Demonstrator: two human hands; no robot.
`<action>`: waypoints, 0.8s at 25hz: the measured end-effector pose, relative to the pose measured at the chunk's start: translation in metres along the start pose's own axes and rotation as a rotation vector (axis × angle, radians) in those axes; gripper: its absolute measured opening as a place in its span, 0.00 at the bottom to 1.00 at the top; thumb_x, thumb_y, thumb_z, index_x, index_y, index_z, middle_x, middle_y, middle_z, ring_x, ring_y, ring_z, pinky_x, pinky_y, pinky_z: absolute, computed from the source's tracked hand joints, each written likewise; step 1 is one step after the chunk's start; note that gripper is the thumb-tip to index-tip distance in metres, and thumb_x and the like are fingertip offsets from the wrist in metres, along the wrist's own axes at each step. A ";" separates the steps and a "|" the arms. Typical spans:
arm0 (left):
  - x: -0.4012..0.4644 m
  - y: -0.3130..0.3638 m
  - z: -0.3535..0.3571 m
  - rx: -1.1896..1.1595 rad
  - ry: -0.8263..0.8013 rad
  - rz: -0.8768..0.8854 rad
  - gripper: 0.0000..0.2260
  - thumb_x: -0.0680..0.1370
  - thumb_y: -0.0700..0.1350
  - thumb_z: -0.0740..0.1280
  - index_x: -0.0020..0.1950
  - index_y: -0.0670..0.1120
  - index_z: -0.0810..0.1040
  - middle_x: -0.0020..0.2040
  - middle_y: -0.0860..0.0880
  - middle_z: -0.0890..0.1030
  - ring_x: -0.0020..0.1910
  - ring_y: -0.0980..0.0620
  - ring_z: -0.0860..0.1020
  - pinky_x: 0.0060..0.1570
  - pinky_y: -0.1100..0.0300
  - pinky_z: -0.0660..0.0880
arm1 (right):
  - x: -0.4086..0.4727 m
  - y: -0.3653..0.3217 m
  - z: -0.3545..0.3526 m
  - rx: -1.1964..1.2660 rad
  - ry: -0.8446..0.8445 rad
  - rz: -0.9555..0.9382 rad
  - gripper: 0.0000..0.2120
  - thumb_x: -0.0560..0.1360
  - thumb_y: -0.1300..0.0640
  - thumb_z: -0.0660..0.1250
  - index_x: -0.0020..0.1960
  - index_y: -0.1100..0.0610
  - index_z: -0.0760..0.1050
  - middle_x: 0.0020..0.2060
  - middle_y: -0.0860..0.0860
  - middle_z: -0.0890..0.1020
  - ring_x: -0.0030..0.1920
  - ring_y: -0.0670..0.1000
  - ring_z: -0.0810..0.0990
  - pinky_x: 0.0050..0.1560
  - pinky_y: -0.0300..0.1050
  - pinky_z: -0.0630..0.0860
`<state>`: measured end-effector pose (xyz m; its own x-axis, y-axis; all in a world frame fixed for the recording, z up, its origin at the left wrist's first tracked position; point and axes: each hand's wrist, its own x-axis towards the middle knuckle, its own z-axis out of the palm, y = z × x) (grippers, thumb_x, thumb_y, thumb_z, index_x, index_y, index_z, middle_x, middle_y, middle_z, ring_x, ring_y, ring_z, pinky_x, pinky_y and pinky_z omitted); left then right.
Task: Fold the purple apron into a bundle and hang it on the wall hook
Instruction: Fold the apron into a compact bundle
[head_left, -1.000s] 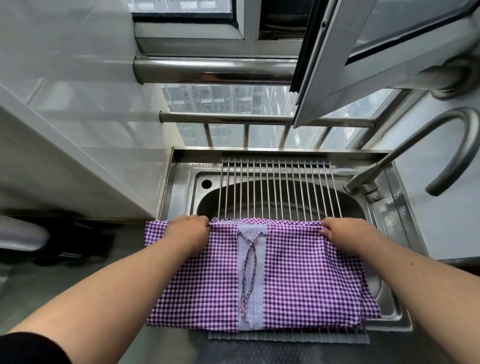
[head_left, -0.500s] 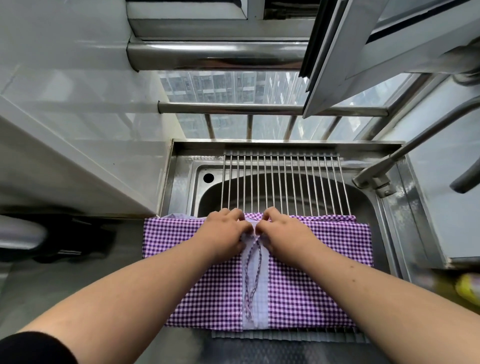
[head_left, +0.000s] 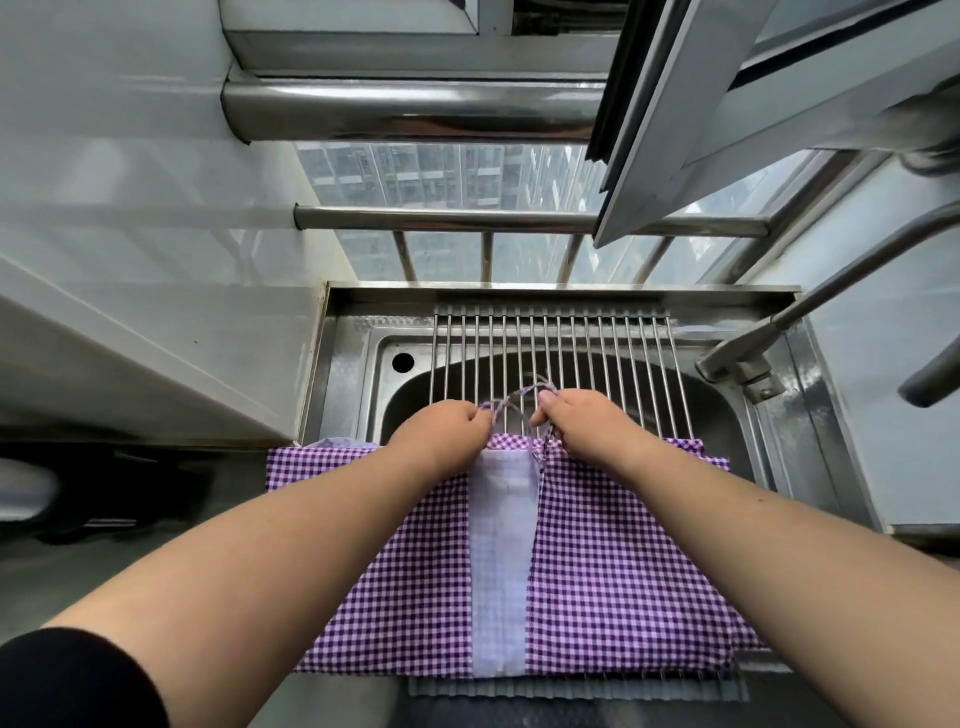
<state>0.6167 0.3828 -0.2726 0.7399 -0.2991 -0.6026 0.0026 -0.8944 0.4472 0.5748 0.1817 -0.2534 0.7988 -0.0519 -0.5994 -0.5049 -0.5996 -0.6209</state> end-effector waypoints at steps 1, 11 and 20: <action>0.005 0.000 -0.005 -0.041 -0.010 -0.041 0.22 0.86 0.56 0.54 0.49 0.46 0.83 0.44 0.46 0.83 0.41 0.49 0.79 0.42 0.54 0.75 | 0.004 -0.002 -0.003 0.050 -0.002 0.034 0.21 0.88 0.45 0.54 0.51 0.51 0.83 0.40 0.53 0.82 0.34 0.50 0.75 0.40 0.46 0.73; 0.040 -0.024 -0.014 -0.149 0.043 -0.159 0.19 0.85 0.53 0.56 0.55 0.46 0.84 0.55 0.46 0.85 0.55 0.46 0.82 0.63 0.48 0.77 | 0.036 0.011 -0.008 0.260 0.046 0.113 0.10 0.83 0.51 0.69 0.51 0.56 0.84 0.51 0.58 0.87 0.42 0.53 0.79 0.48 0.55 0.83; 0.033 -0.027 -0.009 0.016 0.072 -0.203 0.19 0.82 0.66 0.54 0.59 0.55 0.75 0.55 0.54 0.83 0.58 0.48 0.80 0.67 0.42 0.71 | 0.016 0.006 0.010 0.006 0.178 0.006 0.19 0.83 0.53 0.66 0.73 0.51 0.71 0.55 0.46 0.82 0.48 0.46 0.83 0.50 0.50 0.84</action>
<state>0.6467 0.3996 -0.2985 0.7714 -0.0881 -0.6302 0.1466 -0.9391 0.3108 0.5817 0.1855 -0.2716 0.8405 -0.1962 -0.5050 -0.5116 -0.5942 -0.6206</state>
